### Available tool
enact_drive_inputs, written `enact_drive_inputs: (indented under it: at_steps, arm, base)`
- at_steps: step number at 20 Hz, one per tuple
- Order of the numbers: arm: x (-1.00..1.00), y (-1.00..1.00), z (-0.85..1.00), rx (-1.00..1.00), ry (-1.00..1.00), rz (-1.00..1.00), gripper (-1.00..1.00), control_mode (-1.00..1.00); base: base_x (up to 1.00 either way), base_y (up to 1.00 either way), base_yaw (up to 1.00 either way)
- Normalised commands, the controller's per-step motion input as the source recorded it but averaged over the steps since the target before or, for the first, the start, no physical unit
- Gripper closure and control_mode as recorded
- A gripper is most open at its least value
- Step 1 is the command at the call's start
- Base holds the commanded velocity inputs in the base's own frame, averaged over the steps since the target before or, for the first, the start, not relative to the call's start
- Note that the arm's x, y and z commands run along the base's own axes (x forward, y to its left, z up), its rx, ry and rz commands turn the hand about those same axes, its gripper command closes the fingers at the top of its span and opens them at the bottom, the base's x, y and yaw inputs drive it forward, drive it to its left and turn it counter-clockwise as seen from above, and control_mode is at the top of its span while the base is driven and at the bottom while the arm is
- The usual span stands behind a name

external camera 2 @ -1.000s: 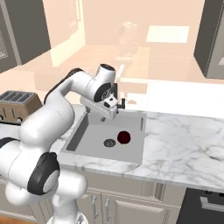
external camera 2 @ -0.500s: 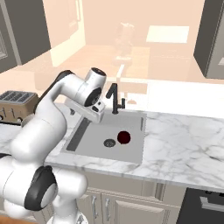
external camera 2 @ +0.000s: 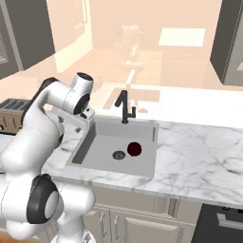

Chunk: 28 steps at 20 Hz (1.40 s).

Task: Pick the mug and place it in the sink. Pick the bowl and place it in the open cabinet and then close the cabinet.

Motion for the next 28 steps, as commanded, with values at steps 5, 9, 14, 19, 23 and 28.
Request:
enact_drive_inputs:
  at_steps: [5,9,14,19,23,28]
  arm:
    - [0.23,0.54,0.00,0.00,0.00,-0.01,-1.00,-1.00]
    - [0.24,0.20,-0.06,0.00,0.00,-0.03,-1.00,-1.00]
    - [0.26,0.09,-0.19,0.00,0.00,-0.05,-1.00,-1.00]
    - [0.07,0.20,-0.24,0.00,0.00,-0.06,-1.00,-1.00]
    - [0.03,0.25,-0.22,0.00,0.00,-0.07,-1.00,-1.00]
    - [0.15,0.11,-0.26,0.00,0.00,-0.07,-1.00,-1.00]
  base:
    - [0.00,0.00,0.00]
    - [0.00,0.00,0.00]
    - [0.00,0.00,0.00]
    - [0.00,0.00,0.00]
    - [0.00,0.00,0.00]
    - [0.00,0.00,0.00]
